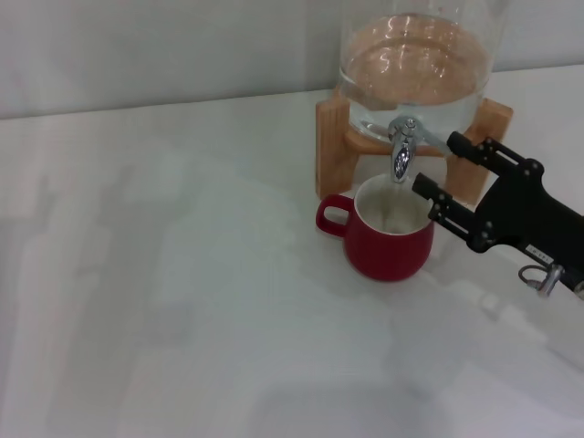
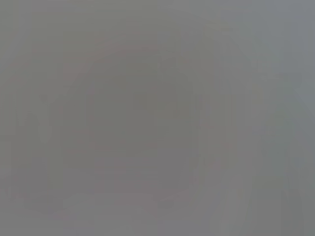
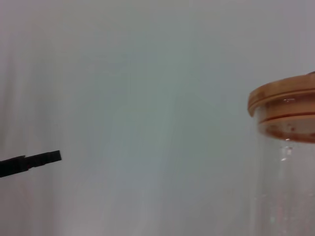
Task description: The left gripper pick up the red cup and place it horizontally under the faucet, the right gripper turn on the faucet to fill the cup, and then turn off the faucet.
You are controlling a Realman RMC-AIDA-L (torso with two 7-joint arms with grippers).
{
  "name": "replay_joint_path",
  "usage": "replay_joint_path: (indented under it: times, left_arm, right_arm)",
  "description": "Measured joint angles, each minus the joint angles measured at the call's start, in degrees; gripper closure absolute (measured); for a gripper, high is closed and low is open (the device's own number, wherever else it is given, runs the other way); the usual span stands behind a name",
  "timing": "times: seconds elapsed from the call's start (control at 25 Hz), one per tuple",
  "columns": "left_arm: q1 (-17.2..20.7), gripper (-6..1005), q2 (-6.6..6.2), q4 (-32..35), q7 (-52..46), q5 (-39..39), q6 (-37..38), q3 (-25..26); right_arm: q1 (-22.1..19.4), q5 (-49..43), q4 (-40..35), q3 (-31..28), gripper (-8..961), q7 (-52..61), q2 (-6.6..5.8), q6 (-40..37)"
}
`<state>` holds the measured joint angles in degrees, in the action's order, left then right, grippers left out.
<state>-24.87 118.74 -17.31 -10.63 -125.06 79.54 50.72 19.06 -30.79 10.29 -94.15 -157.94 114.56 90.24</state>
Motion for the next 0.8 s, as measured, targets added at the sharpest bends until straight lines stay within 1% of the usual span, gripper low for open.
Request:
replay_joint_path:
  times: [0.36,0.8]
  left_arm:
    - [0.18,112,0.0,0.0,0.0,-0.1,0.24,-0.17]
    - [0.62,112,0.08,-0.14,0.0,-0.1,0.43,-0.38]
  right_arm:
    - [-0.14,-0.44,0.0,0.79,336,-0.1,0.18,0.89]
    - [-0.18,-0.39,0.06,0.38,336,-0.58,0.33,0.91]
